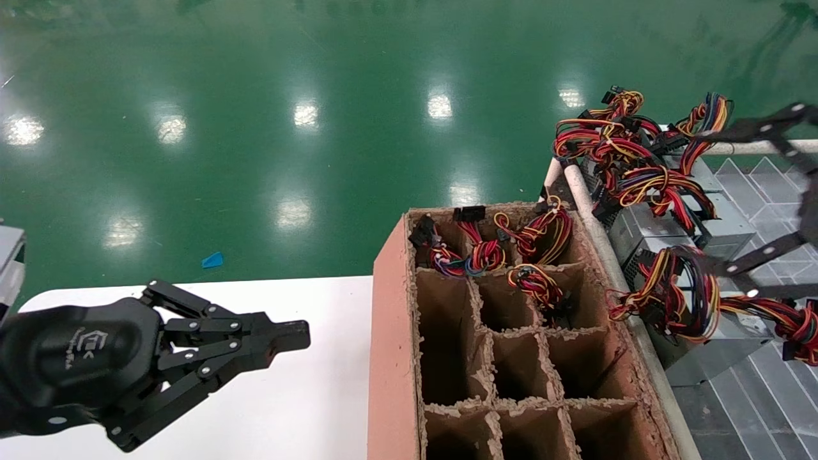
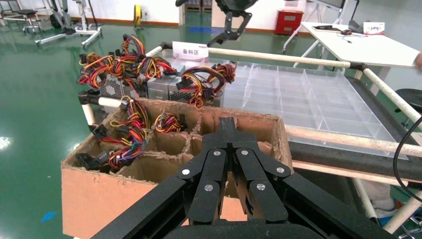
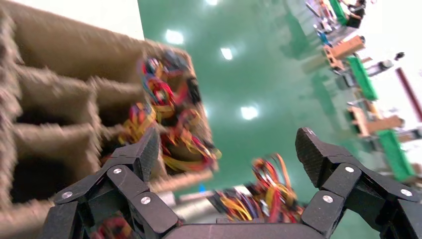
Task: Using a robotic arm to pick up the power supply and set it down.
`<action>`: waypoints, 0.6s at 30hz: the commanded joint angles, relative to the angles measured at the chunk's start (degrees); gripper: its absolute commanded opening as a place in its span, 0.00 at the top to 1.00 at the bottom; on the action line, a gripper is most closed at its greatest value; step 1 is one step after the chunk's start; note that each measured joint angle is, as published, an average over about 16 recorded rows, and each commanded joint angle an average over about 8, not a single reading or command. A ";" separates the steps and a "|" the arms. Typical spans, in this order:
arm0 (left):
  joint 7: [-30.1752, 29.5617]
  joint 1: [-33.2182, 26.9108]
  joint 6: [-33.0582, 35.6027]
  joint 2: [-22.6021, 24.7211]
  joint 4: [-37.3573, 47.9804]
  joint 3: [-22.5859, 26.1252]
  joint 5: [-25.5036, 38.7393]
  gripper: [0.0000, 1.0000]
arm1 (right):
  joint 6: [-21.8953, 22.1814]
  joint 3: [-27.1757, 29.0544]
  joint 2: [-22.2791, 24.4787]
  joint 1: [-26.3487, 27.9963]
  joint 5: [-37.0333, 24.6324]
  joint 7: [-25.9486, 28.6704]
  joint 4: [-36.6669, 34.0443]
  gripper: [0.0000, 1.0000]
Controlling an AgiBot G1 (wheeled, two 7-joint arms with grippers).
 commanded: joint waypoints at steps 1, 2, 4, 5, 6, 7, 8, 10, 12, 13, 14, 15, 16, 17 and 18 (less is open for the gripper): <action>0.00 0.00 0.00 0.00 0.00 0.00 0.00 0.84 | -0.62 0.91 -0.98 -1.21 0.50 1.26 0.08 0.00; 0.00 0.00 0.00 0.00 0.00 0.00 0.00 0.71 | -0.94 1.36 -1.47 -1.82 0.75 1.89 0.13 0.00; 0.00 0.00 0.00 0.00 0.00 0.00 0.00 0.46 | -1.56 2.26 -2.43 -3.02 1.25 3.14 0.21 0.00; 0.00 0.00 0.00 0.00 0.00 0.00 0.00 0.34 | -1.87 2.72 -2.93 -3.63 1.50 3.78 0.25 0.00; 0.00 0.00 0.00 0.00 0.00 0.00 0.00 0.21 | -2.17 3.16 -3.40 -4.21 1.74 4.39 0.29 0.00; 0.00 0.00 0.00 0.00 0.00 0.00 0.00 0.09 | -2.48 3.62 -3.89 -4.82 1.99 5.02 0.34 0.00; 0.00 0.00 0.00 0.00 0.00 0.00 0.00 0.00 | -2.80 4.07 -4.38 -5.42 2.24 5.65 0.38 0.00; 0.00 0.00 0.00 0.00 0.00 0.00 0.00 0.00 | -3.42 4.97 -5.34 -6.62 2.74 6.90 0.46 0.00; 0.00 0.00 0.00 0.00 0.00 0.00 0.00 0.00 | -4.03 5.87 -6.31 -7.82 3.23 8.15 0.54 0.00; 0.00 0.00 0.00 0.00 0.00 0.00 0.00 0.00 | -4.35 6.33 -6.80 -8.43 3.48 8.78 0.59 0.00; 0.00 0.00 0.00 0.00 0.00 0.00 0.00 0.00 | -4.66 6.78 -7.29 -9.04 3.74 9.42 0.63 0.00; 0.00 0.00 0.00 0.00 0.00 0.00 0.00 0.00 | -4.96 7.23 -7.77 -9.63 3.98 10.03 0.67 0.00; 0.00 0.00 0.00 0.00 0.00 0.00 0.00 0.00 | -5.28 7.68 -8.26 -10.24 4.23 10.67 0.71 0.00; 0.00 0.00 0.00 0.00 0.00 0.00 0.00 0.00 | -5.59 8.14 -8.75 -10.84 4.48 11.30 0.75 0.00; 0.00 0.00 0.00 0.00 0.00 0.00 0.00 0.00 | -5.89 8.58 -9.22 -11.43 4.72 11.92 0.79 0.00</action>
